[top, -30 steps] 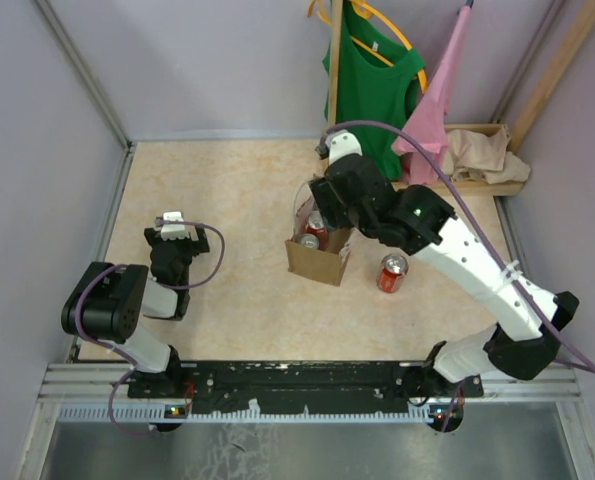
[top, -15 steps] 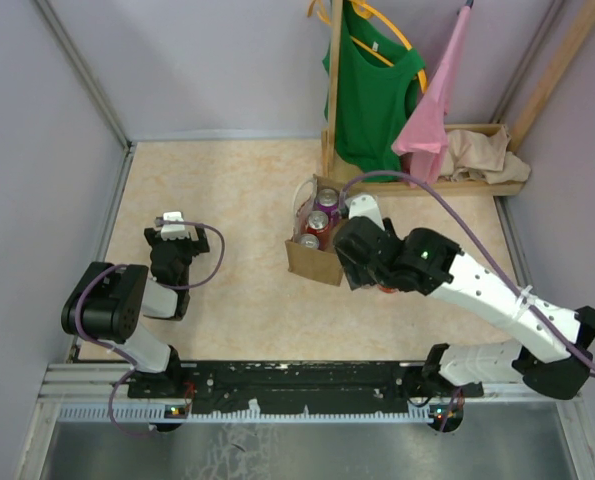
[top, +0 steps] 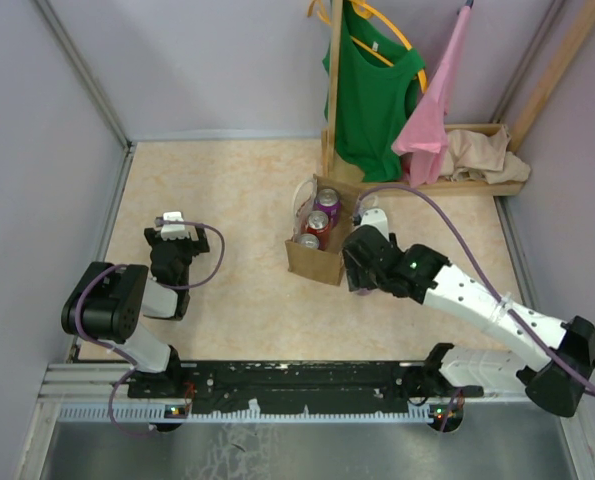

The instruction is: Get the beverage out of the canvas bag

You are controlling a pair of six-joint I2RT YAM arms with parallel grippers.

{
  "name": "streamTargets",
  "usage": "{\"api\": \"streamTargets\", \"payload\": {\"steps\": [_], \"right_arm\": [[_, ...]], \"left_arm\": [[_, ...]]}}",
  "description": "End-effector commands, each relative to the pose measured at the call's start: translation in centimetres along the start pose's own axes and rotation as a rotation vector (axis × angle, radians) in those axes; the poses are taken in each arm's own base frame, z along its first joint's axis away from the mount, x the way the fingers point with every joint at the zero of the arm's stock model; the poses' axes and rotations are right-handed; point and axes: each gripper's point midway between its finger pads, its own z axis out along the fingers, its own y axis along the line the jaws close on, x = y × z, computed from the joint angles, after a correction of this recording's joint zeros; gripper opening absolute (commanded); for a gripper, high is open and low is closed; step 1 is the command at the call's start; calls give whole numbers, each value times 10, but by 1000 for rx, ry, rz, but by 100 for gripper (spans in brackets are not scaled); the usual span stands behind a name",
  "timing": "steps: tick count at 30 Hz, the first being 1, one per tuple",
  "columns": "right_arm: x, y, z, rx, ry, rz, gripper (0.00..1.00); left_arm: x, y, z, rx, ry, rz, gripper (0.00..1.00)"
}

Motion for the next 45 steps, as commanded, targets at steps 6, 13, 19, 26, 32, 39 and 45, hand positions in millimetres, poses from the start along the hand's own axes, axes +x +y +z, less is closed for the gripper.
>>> {"api": "streamTargets", "payload": {"steps": [6,13,19,26,32,39,45], "right_arm": [[-37,20,22,-52,-119,56,0],[-22,22,39,-40,-80,49,0],[-10,24,47,-37,-35,46,0],[4,21,58,-6,14,36,0],[10,20,61,4,38,42,39],[12,15,58,23,46,40,86],[-6,17,44,0,2,45,93]], "left_arm": [[-4,1,0,-6,-23,-16,100],[-4,1,0,-7,-23,-17,100],[-4,1,0,-7,-23,-16,100],[-4,1,0,-6,-23,-15,100],[-4,1,0,-6,-23,-15,100],[-5,1,0,-8,-24,-16,100],[-4,1,0,-7,-22,-15,100]]}}
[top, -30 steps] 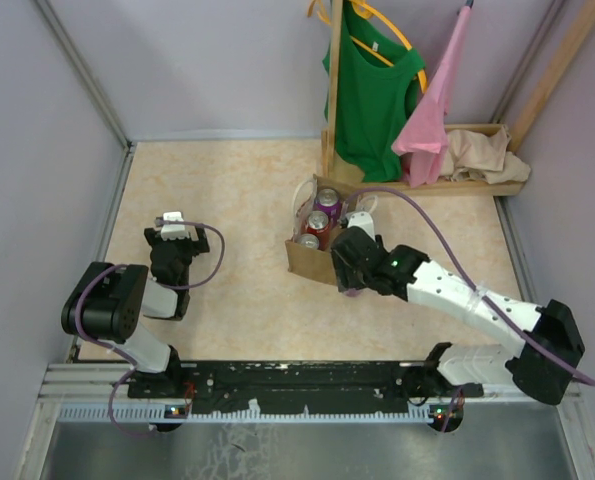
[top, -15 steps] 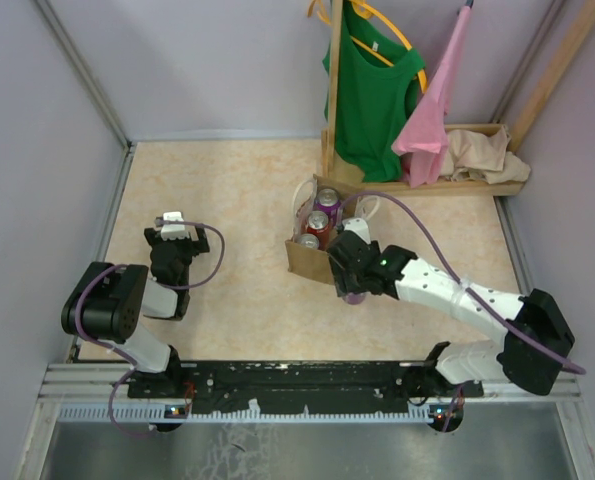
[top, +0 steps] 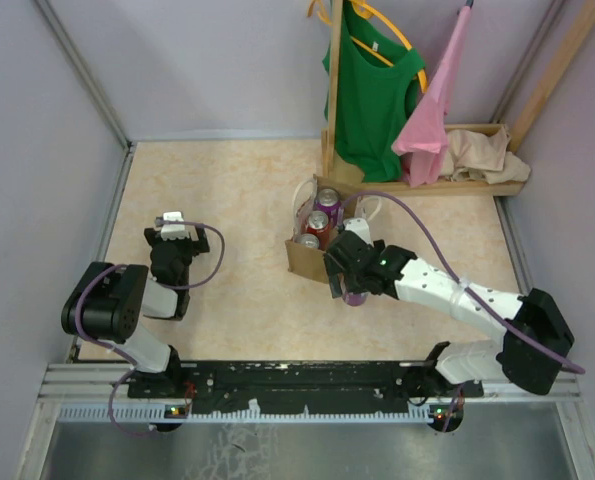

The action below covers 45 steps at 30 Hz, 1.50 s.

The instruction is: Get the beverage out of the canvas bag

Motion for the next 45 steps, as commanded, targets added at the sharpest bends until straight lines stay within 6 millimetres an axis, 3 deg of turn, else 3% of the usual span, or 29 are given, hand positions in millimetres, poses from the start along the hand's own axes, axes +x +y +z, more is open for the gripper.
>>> {"api": "streamTargets", "payload": {"steps": [1,11,15,18,24,27,31,33,37,43,45], "right_arm": [[-40,2,-25,-34,-122,47,92],[-133,2,-133,-158,-388,24,83],[-167,9,-158,-175,-479,0,82],[-193,20,-164,-187,-533,-28,80],[-219,51,-141,-211,-542,-82,73],[-220,60,-117,-176,-496,-102,66],[-214,60,-86,-103,-438,-83,46],[-208,59,-75,-98,-422,-55,41],[-197,52,-54,-101,-379,3,42],[-166,67,-24,-169,-259,-1,60],[-155,74,-15,-196,-221,-7,70]], "left_arm": [[-4,1,0,-7,-22,-16,100],[-4,1,0,-7,-22,-16,100],[-4,1,0,-7,-23,-17,100],[-4,1,0,-7,-21,-16,100],[-4,1,0,-7,-23,-17,100],[-4,1,0,-7,-23,-16,100],[-4,1,0,-7,-23,-16,100],[-4,1,0,-7,-23,-17,100],[-4,1,0,-7,-23,-16,100],[-4,1,0,-7,-23,-17,100],[-4,1,0,-7,-23,-16,100]]}}
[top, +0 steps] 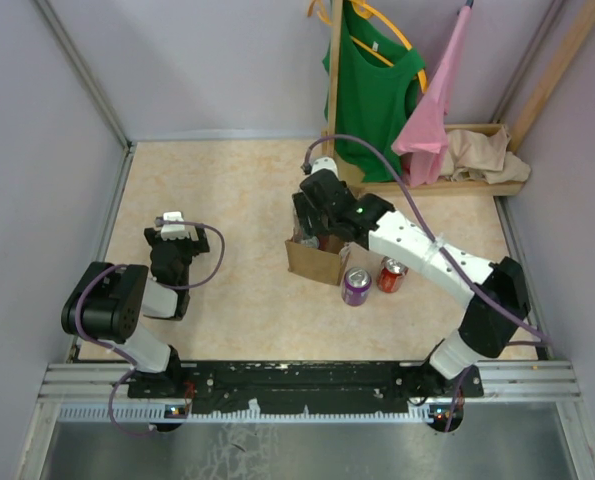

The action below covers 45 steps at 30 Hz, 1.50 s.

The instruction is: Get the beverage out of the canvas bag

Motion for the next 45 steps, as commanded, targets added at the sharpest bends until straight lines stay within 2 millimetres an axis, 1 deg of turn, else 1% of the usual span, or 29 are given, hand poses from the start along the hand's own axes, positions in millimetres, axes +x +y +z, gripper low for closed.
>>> {"api": "streamTargets", "payload": {"steps": [1,4,6,11,14,16,17,18,28,31,36,41,43,44,45], "right_arm": [[11,25,10,-103,34,38,75],[22,32,15,-142,65,48,87],[26,35,16,-152,75,49,92],[37,28,28,-100,109,38,94],[46,31,34,-105,142,28,95],[49,34,35,-118,151,28,97],[58,35,44,-108,181,18,98],[61,35,46,-104,194,14,98],[91,27,65,-33,285,4,98],[99,27,70,-27,302,4,94],[111,26,78,-20,330,-3,82],[121,26,83,-17,354,-9,69],[124,25,85,-14,360,-11,60],[125,25,85,-14,361,-13,52],[124,25,84,-13,360,-12,41]], "left_arm": [[-4,1,0,-7,-23,-16,100],[-4,1,0,-7,-23,-16,100],[-4,1,0,-8,-23,-17,100],[-4,1,0,-7,-23,-16,100],[-4,1,0,-7,-23,-17,100],[-4,1,0,-7,-23,-16,100],[-4,1,0,-7,-23,-17,100],[-4,1,0,-7,-23,-16,100],[-4,1,0,-7,-23,-16,100],[-4,1,0,-7,-22,-17,100],[-4,1,0,-7,-22,-17,100],[-4,1,0,-7,-23,-16,100],[-4,1,0,-7,-23,-17,100],[-4,1,0,-7,-23,-16,100],[-4,1,0,-7,-23,-16,100]]}}
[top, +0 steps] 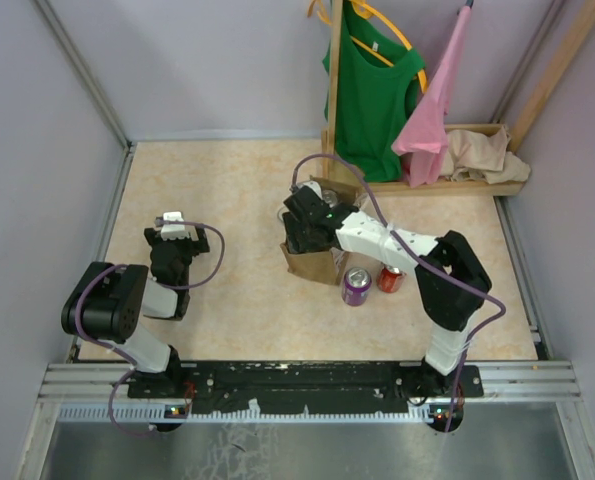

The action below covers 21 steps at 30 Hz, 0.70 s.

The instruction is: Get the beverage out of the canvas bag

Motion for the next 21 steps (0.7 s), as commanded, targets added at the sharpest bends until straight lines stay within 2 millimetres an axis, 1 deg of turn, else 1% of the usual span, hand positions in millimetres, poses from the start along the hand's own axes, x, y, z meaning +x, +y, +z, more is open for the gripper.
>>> {"api": "streamTargets", "payload": {"steps": [1,3,4,7,12,13,16,18,21], "right_arm": [[46,-9,13,35,143,-60,30],[43,-9,9,36,132,-58,5],[41,-9,7,36,125,-57,0],[27,-7,-8,15,77,-61,0],[-14,-4,-45,-23,-48,-70,0],[-28,-3,-64,-42,-102,-65,0],[-56,-3,-96,-63,-196,-67,0],[-70,-4,-113,-68,-242,-69,0],[-84,-6,-131,-68,-296,-70,0]], "left_arm": [[-4,1,0,-7,-23,-16,100],[-4,1,0,-7,-23,-16,100],[-4,1,0,-7,-21,-16,100],[-4,1,0,-6,-23,-16,100],[-4,1,0,-7,-22,-17,100],[-4,1,0,-8,-22,-17,100],[-4,1,0,-6,-23,-16,100],[-4,1,0,-8,-23,-16,100],[-4,1,0,-7,-23,-16,100]]}}
